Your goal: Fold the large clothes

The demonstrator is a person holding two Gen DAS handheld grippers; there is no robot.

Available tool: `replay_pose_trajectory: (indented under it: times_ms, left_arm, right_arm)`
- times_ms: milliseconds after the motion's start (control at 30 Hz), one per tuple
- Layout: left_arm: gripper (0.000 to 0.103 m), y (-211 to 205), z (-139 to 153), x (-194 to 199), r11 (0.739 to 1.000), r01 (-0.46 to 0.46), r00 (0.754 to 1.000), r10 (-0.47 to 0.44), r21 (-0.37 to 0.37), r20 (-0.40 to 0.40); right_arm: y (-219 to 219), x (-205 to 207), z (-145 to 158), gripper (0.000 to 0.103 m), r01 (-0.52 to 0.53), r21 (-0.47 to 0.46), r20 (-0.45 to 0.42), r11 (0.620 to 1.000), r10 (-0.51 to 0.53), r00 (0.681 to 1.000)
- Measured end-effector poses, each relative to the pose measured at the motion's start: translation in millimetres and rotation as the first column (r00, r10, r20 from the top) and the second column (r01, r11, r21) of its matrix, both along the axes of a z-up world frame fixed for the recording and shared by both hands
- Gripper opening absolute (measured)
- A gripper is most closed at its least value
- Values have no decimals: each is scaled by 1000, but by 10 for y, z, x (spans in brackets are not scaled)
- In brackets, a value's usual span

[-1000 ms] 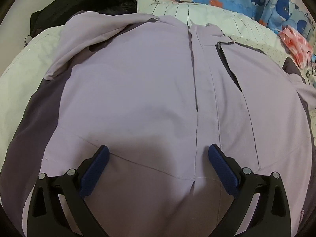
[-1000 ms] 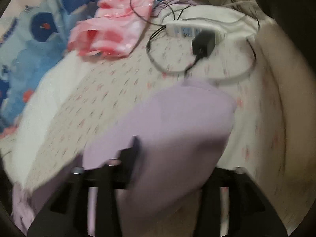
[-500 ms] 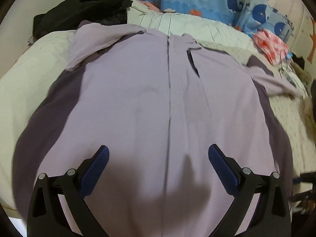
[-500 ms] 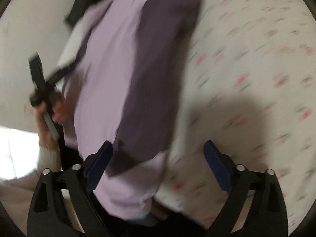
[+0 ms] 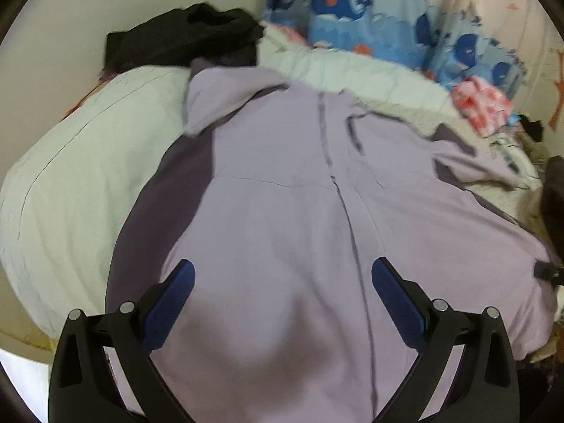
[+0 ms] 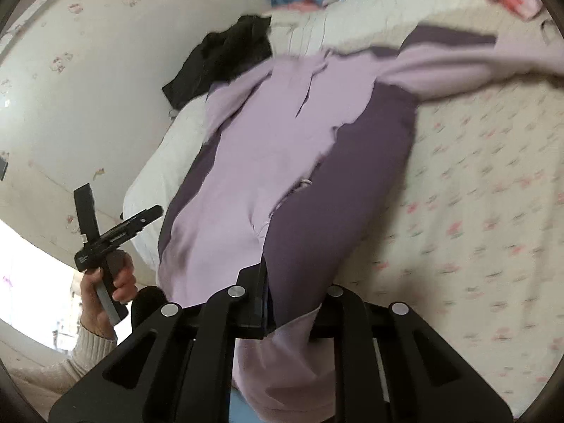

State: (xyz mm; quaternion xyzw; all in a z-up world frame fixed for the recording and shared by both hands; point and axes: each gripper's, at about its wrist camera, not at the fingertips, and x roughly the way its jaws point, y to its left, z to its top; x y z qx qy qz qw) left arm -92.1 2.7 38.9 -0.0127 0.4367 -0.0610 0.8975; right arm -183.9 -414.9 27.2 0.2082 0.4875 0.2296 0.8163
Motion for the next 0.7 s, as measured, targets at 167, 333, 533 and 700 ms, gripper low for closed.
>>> replay_pose_trajectory:
  times_ms: [167,333,533,700]
  left_arm:
    - [96,-290,-364,108,995,76,994,-70,65,-89]
    - [96,-293,-503,225,992,87,993,-79,86,-93]
    - [96,-373,-361,637,997,56,998,-55,46,-23]
    - [96,-535,-350,1039,1000,17,1000,-17,-10,26]
  right_arm:
    - [279,-167,-875,28,-245,-281,-338,928,143,930]
    - [-594,18,-231,85,81,-117,-99,990,-92,991]
    - [-1784,772,-186,90,556,3,-61,831,-555,830]
    - [-2334,1673,-690,90,783,-32,-93,621,-782,616]
